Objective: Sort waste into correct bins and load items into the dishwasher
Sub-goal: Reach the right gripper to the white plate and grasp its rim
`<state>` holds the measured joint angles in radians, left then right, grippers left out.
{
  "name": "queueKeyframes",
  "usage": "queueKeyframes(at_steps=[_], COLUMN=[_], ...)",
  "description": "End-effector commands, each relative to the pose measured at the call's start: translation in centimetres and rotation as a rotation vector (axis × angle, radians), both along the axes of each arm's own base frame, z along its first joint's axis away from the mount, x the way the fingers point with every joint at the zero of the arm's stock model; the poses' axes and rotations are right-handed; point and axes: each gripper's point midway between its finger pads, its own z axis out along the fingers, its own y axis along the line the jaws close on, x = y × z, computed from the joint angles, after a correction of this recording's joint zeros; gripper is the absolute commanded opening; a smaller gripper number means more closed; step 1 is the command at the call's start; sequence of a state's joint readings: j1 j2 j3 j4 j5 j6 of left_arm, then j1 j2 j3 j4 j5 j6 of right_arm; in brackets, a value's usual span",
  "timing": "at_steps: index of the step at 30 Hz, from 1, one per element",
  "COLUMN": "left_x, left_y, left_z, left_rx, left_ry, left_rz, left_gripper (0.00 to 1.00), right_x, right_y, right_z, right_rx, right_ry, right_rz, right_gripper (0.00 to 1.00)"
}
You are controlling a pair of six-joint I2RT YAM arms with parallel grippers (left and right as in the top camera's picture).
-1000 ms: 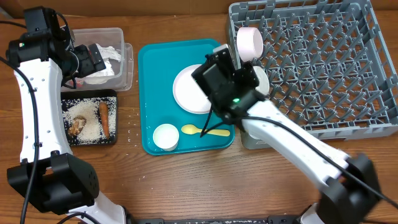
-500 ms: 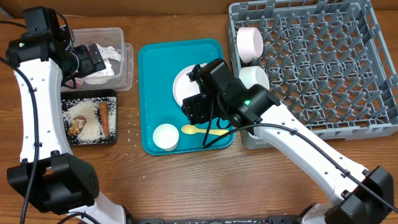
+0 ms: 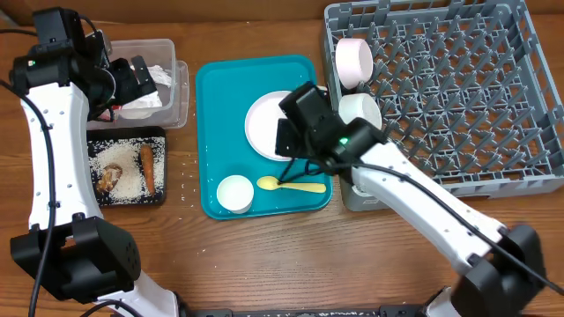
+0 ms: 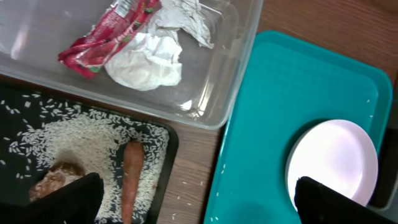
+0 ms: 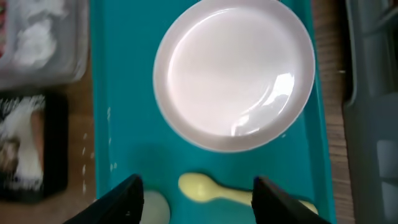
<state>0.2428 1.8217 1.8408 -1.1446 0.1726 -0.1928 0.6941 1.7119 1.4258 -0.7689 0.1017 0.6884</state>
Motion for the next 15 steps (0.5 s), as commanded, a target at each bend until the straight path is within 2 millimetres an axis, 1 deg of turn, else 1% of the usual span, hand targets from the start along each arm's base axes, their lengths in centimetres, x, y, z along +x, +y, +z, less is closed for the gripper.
queueKeyframes(at_steps=[1,2,3,4,6,8,12,15], left_x=[0.2,0.2,0.2,0.2,0.2,0.5,0.6,0.6], left_y=[-1.1,-1.1,-1.1,-1.1,-1.1,-1.0,-1.0,-1.0], left_z=[-1.5,-1.5,-1.5,-1.5,-1.5,-1.4,-1.4,-1.4], left_rx=[-0.043,-0.043,-0.043,-0.043,-0.044,-0.041,-0.038,-0.038], left_ry=[0.033,0.033,0.033,0.033,0.032,0.019,0.016,0.016], left_rz=[-0.011,-0.011,-0.011,-0.011,-0.011,-0.011,-0.011,-0.011], left_gripper=[1.00,1.00,1.00,1.00,1.00,1.00,1.00,1.00], right_x=[1.4,1.4,1.3,1.1,0.6,0.5,0.9,0.6], right_y=[-1.1,-1.1,-1.2,-1.2,-1.7,-1.8,-1.6,-1.6], right_z=[-5.2,-6.0,-7.6,-8.6,-10.0,-10.7,-12.0,-13.9], right_rx=[-0.041,-0.037,-0.039,-0.048,-0.070,-0.080,-0.082,-0.095], right_ry=[0.074,0.094,0.132,0.156,0.198,0.212,0.215,0.254], right_rz=[-0.218,-0.248,-0.299,-0.318,-0.358,-0.369,-0.372,-0.394], right_gripper=[0.56,0.56,0.54,0.52,0.49,0.47,0.43,0.40])
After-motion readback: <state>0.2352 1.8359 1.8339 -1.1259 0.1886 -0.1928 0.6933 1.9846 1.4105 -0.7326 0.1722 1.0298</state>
